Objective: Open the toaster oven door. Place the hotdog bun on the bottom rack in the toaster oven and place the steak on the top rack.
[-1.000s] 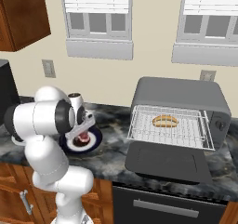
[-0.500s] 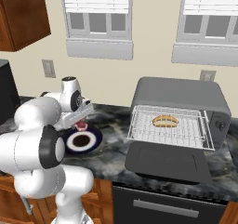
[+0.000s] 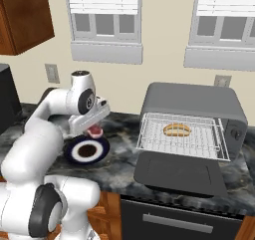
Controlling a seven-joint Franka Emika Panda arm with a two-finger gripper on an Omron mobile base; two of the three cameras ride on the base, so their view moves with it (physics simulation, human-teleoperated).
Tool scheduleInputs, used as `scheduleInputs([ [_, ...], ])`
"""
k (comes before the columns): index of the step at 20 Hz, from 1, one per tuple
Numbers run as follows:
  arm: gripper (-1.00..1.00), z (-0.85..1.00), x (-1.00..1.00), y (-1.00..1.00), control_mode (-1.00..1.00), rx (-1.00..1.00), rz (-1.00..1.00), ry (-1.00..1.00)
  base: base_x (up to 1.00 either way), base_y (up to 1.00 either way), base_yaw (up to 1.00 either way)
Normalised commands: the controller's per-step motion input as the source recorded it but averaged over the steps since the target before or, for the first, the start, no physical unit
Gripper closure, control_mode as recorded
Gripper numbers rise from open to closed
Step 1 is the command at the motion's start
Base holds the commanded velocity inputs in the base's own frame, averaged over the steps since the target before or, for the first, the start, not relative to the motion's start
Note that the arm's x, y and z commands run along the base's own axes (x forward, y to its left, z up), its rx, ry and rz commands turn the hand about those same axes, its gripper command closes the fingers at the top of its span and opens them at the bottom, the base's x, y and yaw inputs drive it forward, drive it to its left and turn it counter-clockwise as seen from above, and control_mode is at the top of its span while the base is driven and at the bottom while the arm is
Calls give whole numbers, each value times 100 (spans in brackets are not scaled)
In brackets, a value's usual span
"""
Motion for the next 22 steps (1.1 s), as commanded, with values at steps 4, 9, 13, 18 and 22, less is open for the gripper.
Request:
scheduleInputs([
  [4,100,41,-60,-83,-100,0,0,-4,0,0,0],
  [9,100,42,-34,-80,-100,0,-1,-4,0,0,0],
  [13,100,30,-19,-93,-100,0,0,-2,0,0,0],
  [18,100,21,-7,-98,-100,0,0,0,0,0,0],
  [22,100,0,0,-84,-100,0,0,-1,0,0,0],
])
